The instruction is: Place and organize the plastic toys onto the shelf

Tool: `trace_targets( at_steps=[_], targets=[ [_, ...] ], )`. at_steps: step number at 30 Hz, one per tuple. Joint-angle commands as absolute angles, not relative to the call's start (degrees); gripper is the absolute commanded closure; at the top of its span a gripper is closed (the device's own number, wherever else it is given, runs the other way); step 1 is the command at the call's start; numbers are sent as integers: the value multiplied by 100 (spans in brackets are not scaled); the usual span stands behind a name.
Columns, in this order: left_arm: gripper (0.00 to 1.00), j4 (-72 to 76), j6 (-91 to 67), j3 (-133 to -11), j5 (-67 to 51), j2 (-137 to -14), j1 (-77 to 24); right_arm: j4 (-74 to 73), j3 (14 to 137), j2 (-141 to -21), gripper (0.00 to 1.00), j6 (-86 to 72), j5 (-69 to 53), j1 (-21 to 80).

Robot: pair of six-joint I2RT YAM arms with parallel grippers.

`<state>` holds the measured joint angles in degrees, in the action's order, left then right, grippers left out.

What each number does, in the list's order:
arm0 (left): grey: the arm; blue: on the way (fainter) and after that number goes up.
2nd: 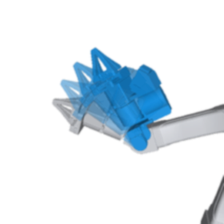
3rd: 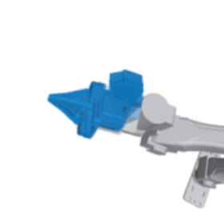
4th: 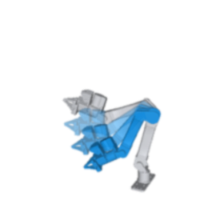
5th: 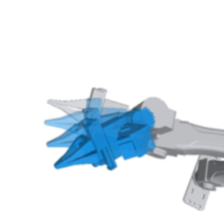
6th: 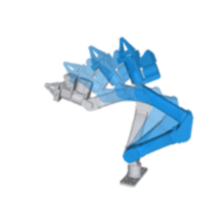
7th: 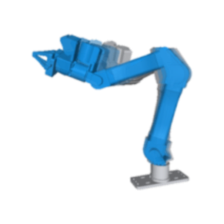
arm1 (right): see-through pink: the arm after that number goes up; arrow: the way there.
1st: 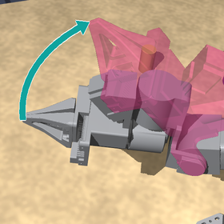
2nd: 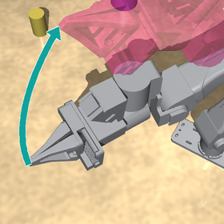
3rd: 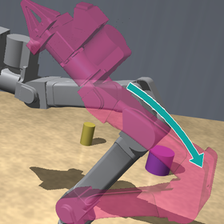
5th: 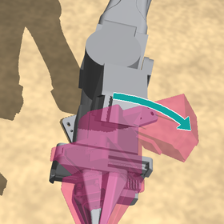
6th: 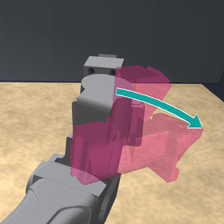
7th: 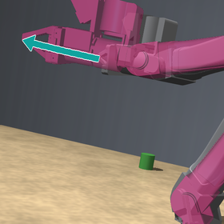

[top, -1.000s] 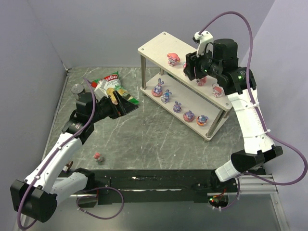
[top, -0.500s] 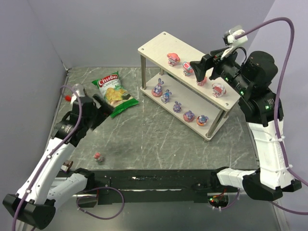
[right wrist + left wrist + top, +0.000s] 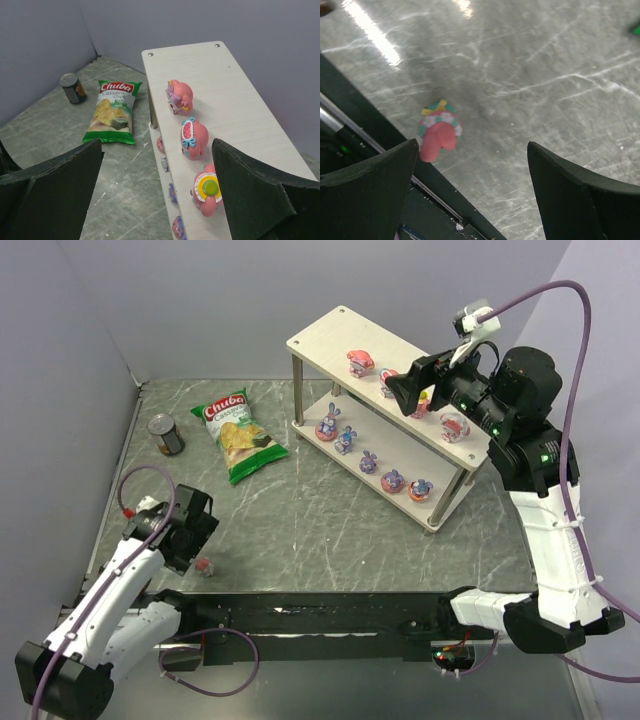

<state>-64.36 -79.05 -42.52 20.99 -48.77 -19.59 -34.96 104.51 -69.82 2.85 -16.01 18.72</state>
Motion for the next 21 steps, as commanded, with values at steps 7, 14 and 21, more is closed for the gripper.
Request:
trace_targets(
  at_steps=[7,14,21],
  targets=[
    [4,-6566,-8640,-3736,1863,-5080,-1951,-3375,10380,-6759,4,290,-1529,1846],
    [2,-5925,-8447,-3507,1776,-5229,-1951,-3410,10415,-6811,4,308,-1477,1846],
    [31,-5625,-8200,-3542,1714,-5721,-1951,-3401,10389,-6803,4,334,-1415,1854]
  ],
)
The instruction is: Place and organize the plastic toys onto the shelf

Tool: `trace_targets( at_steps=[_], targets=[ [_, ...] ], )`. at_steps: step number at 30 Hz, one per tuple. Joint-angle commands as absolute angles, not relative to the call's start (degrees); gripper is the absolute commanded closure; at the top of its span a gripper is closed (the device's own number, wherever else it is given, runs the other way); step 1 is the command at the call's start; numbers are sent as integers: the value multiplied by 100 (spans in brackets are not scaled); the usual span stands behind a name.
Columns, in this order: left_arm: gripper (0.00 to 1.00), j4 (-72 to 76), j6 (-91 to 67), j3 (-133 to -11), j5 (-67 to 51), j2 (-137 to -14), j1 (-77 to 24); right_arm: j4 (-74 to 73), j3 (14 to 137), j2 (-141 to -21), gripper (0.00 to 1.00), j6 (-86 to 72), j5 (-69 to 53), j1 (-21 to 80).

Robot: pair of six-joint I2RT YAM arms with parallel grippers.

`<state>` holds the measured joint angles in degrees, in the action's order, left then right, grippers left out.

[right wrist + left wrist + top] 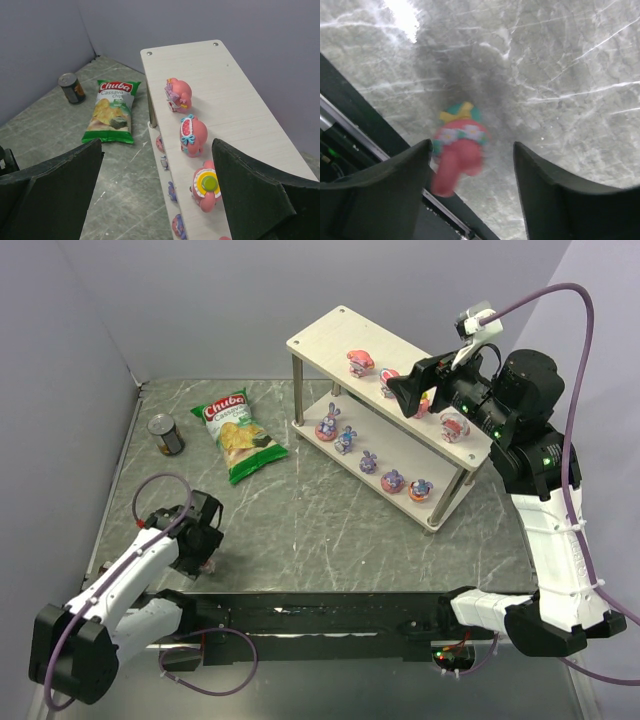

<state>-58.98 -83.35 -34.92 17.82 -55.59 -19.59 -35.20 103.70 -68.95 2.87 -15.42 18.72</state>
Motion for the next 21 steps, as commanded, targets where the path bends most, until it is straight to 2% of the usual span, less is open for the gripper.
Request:
trace_targets(
  at_steps=[1,2,3,5,6,9,11,13,17,19,21],
  targets=[
    [33,-5616,-8183,-3585,1705,-5800,-1951,-3410,10380,-6785,4,360,-1380,1846],
    [36,-5616,-8139,-3603,1705,-5827,-1951,-3401,10371,-6768,4,360,-1345,1846],
    [44,-5642,-8139,-3612,1722,-5845,-1951,-3401,10362,-6768,4,369,-1327,1846],
    [53,-5590,-8051,-3639,1732,-5854,-1951,-3393,10327,-6741,4,387,-1275,1846],
    [62,-5538,-7999,-3647,1723,-5854,-1951,-3384,10310,-6733,4,387,-1283,1854],
    [76,-5117,-7332,-3726,1583,-5906,-1951,-3384,10301,-6741,4,395,-1283,1846],
    [79,-4496,-6231,-3884,1111,-6046,-1951,-3428,10327,-6776,4,430,-1344,1837],
    [76,-3984,-5470,-3990,635,-6117,-2012,-3437,10292,-6759,4,561,-1703,1846],
    [73,-2982,-4065,-4087,-147,-6082,-2083,-3008,9792,-6409,4,887,-3547,1881],
    [76,-2962,-3763,-4315,-465,-6352,-2161,-2796,9441,-6294,4,931,-4433,2038],
    [78,-2988,-3288,-4586,-571,-6608,-2319,-2620,9195,-6205,4,984,-4596,2441]
  ],
)
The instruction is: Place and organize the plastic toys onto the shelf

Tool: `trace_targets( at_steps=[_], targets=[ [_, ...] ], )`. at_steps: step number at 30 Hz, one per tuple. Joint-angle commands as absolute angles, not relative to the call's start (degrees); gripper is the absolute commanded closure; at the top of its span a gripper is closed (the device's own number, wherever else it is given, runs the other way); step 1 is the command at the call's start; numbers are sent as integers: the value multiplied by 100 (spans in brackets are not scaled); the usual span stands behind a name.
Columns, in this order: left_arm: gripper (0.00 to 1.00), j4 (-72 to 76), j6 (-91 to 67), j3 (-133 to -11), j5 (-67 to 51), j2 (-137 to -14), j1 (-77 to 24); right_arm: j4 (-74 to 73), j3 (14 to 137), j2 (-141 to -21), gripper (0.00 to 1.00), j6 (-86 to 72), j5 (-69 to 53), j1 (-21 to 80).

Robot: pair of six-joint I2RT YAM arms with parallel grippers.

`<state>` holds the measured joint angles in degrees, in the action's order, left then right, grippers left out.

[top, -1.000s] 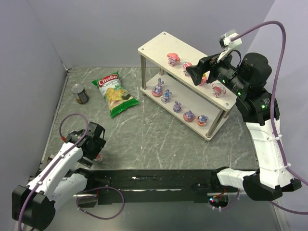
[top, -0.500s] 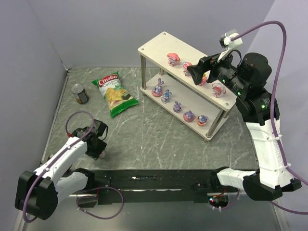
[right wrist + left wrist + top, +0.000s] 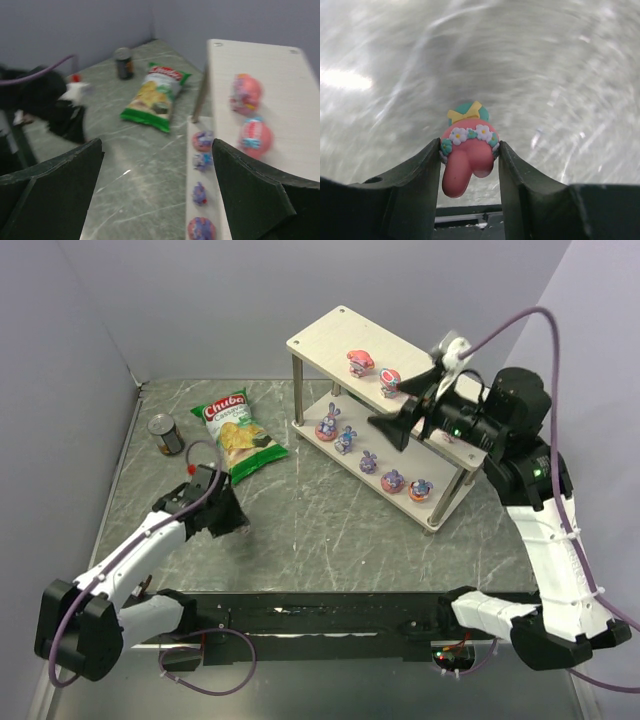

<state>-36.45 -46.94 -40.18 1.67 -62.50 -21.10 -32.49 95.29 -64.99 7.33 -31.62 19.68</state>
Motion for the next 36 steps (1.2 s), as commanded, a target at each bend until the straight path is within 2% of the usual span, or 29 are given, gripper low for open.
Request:
trace_targets(
  at_steps=[1,4,10,13,19,23,26,31,32,36],
  targets=[
    [79,-2997,-3174,-4666,-493,-6879,-2599,-2663,9150,-6196,4,1193,-4397,2687],
    [82,-3015,-2752,-4965,-115,-7434,-3284,-3058,9097,-6301,4,1764,-3642,3555],
    [82,-3058,-2154,-5343,-26,-8226,-3928,-3051,8685,-6627,7,1530,-3156,4297],
    [73,-3155,-1873,-5466,148,-8481,-4087,-2840,8201,-6609,9,1223,-2936,4544],
    [64,-3269,-1643,-5520,448,-8675,-4271,-2320,7682,-6337,9,686,-2365,4614],
    [41,-3252,-1679,-5467,457,-8605,-4307,-2417,7761,-6311,9,703,-2066,4614],
    [28,-3173,-1670,-5449,448,-8543,-4307,-2522,7874,-6337,9,677,-1890,4614],
    [12,-3164,-1827,-5449,571,-8324,-4298,-2619,7972,-6337,8,545,-1627,4623],
    [2,-3147,-1863,-5449,606,-8236,-4307,-2619,7946,-6320,8,510,-1548,4623],
    [4,-2928,-1995,-5362,1018,-7212,-4307,-2391,7630,-6310,7,186,-1249,4623]
  ],
)
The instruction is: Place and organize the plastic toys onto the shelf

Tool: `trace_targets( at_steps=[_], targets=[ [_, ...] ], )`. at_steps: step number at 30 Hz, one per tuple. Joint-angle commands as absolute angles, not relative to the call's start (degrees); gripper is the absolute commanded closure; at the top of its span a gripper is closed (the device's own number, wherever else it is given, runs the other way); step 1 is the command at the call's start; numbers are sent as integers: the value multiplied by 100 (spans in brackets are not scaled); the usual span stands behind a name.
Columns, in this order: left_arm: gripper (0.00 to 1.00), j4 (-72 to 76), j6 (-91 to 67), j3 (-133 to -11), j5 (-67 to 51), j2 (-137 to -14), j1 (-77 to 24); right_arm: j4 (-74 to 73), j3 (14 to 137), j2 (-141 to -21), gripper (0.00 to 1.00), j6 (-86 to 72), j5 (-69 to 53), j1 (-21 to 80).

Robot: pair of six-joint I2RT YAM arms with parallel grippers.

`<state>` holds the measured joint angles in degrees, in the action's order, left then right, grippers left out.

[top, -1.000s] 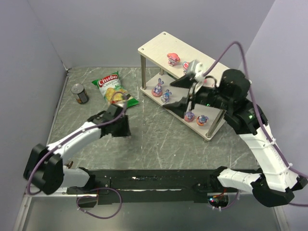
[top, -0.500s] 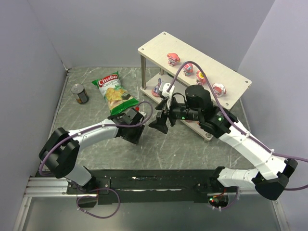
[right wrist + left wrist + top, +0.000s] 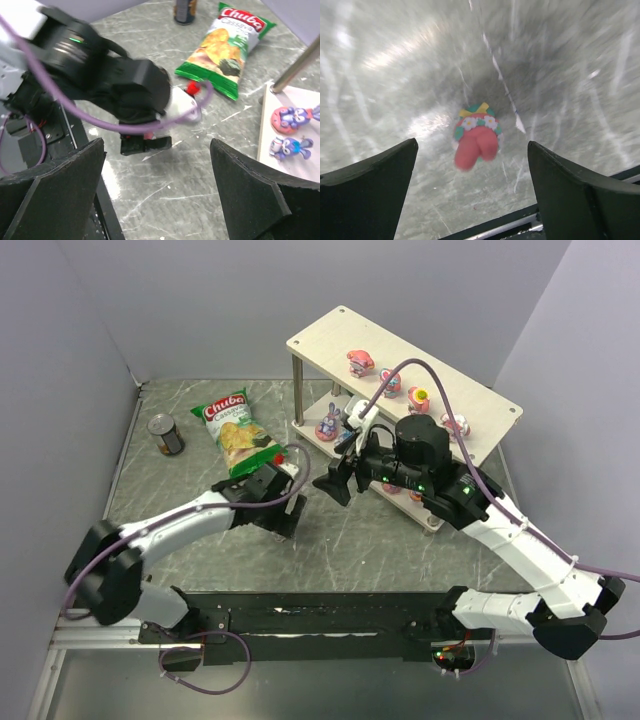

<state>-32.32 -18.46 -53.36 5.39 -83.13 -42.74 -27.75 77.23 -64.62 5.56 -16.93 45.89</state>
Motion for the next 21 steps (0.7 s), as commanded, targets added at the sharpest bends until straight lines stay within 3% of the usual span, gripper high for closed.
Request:
trace_targets(
  at_steps=[1,10,18,21],
  targets=[
    [4,-2709,-1995,-5266,1115,-6929,-4307,-2208,7533,-6328,7,98,-1239,4623],
    [4,-1670,-2100,-3982,2231,-3096,-4298,-1652,7198,-7161,8,-158,-1336,4992],
    [4,-2039,-2180,-4377,3006,-2821,-4289,-1749,7680,-9312,11,-53,-1617,5545],
    [4,-2030,-2162,-4438,3015,-2830,-4298,-1836,8059,-10095,16,-184,-1643,5634]
  ],
)
